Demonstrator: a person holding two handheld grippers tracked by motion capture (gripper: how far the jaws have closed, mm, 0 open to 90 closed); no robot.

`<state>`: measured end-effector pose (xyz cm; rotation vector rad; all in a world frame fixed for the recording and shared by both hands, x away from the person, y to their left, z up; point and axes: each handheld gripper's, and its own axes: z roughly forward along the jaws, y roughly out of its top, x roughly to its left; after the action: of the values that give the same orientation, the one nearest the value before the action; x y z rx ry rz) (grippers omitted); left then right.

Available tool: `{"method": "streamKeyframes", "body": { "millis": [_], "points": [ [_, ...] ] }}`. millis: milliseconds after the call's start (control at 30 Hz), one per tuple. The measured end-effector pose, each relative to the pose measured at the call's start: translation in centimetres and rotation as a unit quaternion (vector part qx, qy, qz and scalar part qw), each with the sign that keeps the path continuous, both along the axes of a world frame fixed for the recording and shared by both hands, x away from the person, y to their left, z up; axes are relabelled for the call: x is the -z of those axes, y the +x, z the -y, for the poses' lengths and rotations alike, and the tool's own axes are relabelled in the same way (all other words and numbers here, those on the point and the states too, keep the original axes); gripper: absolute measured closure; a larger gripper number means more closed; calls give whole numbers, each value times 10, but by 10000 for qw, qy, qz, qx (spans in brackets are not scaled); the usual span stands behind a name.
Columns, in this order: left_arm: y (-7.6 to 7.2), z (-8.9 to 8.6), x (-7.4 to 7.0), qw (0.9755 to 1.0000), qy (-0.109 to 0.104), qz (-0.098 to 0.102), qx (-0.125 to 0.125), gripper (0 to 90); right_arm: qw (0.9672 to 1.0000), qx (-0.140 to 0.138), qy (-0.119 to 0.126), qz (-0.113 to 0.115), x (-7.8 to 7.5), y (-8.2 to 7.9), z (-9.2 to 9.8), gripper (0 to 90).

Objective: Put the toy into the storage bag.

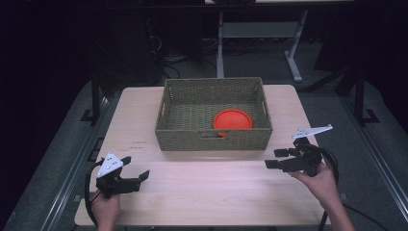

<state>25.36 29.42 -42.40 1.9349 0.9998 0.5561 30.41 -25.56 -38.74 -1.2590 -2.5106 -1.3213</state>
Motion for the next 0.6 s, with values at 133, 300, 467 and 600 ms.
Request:
{"method": "streamKeyframes", "body": {
  "millis": [133,300,467,600],
  "points": [
    [0,1,0,10000,7,-4,19,128,9999,51,54,-114,10,-3,5,275],
    [0,1,1,10000,9,-3,22,128,9997,117,72,-190,19,-5,10,274],
    [0,0,1,10000,-5,-14,-8,128,9995,205,7,-230,30,-10,15,275],
    [0,0,1,10000,-23,-16,-13,128,9994,266,53,-202,37,-15,20,275]
  ]
}}
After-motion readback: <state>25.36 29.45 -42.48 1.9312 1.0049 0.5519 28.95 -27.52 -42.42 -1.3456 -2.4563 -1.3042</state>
